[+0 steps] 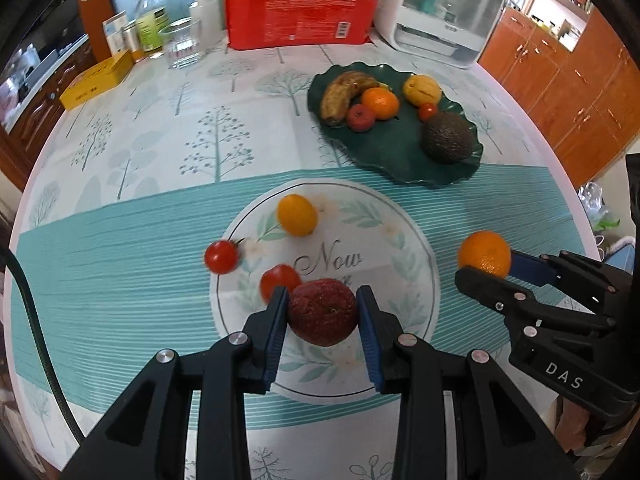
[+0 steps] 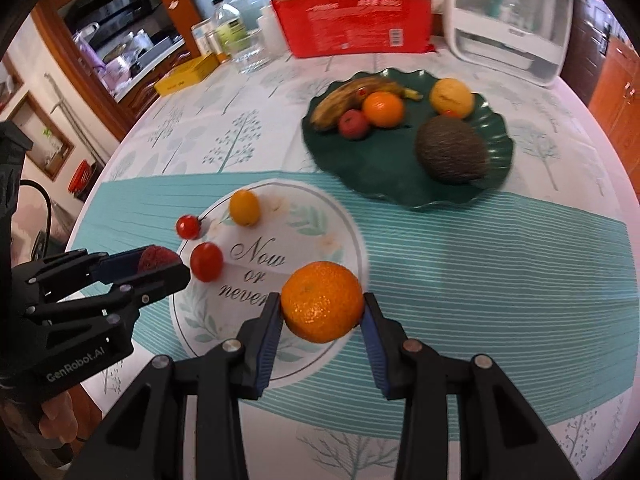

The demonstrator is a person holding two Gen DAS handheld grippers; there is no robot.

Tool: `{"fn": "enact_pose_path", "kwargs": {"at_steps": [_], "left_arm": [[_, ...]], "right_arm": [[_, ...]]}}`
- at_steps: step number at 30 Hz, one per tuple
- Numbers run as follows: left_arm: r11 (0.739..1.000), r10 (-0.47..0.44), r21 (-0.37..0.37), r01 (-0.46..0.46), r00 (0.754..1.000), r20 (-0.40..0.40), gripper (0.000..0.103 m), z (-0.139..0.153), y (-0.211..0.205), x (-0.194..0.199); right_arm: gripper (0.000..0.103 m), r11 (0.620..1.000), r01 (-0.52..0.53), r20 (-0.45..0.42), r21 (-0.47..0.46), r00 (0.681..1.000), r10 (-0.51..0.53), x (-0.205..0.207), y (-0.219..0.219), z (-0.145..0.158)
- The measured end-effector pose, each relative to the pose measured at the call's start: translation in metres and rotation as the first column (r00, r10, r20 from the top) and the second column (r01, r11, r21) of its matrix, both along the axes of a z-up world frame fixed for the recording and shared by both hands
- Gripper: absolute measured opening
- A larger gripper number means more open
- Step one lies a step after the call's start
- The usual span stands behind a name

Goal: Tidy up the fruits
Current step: 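Carry the lychee in the left tool while the right tool carries the orange to the green plate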

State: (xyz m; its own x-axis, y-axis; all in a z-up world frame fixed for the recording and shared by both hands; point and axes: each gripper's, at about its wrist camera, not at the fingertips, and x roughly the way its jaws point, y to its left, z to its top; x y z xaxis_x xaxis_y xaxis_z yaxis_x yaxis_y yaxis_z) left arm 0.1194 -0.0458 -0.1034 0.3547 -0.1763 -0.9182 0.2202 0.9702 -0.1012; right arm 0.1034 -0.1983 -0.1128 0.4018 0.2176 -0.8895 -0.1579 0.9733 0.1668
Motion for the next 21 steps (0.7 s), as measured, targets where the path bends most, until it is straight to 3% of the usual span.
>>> {"fn": "enact_pose_path", "kwargs": {"at_steps": [10, 21], "left_arm": [[0.999, -0.033, 0.029, 0.031, 0.998, 0.061, 0.033, 0.037, -0.026, 0.036], [0.997, -0.077, 0.012, 0.076, 0.987, 0.143, 0.033, 0.085, -0.059, 0.091]], "right_arm": [[0.039, 0.998, 0.069, 0.044, 0.008, 0.997, -0.070, 0.016, -0.032, 0.029], [0.039, 0.988, 0.154, 0.124, -0.027, 0.981, -0.149, 0.072, -0.076, 0.084]]}}
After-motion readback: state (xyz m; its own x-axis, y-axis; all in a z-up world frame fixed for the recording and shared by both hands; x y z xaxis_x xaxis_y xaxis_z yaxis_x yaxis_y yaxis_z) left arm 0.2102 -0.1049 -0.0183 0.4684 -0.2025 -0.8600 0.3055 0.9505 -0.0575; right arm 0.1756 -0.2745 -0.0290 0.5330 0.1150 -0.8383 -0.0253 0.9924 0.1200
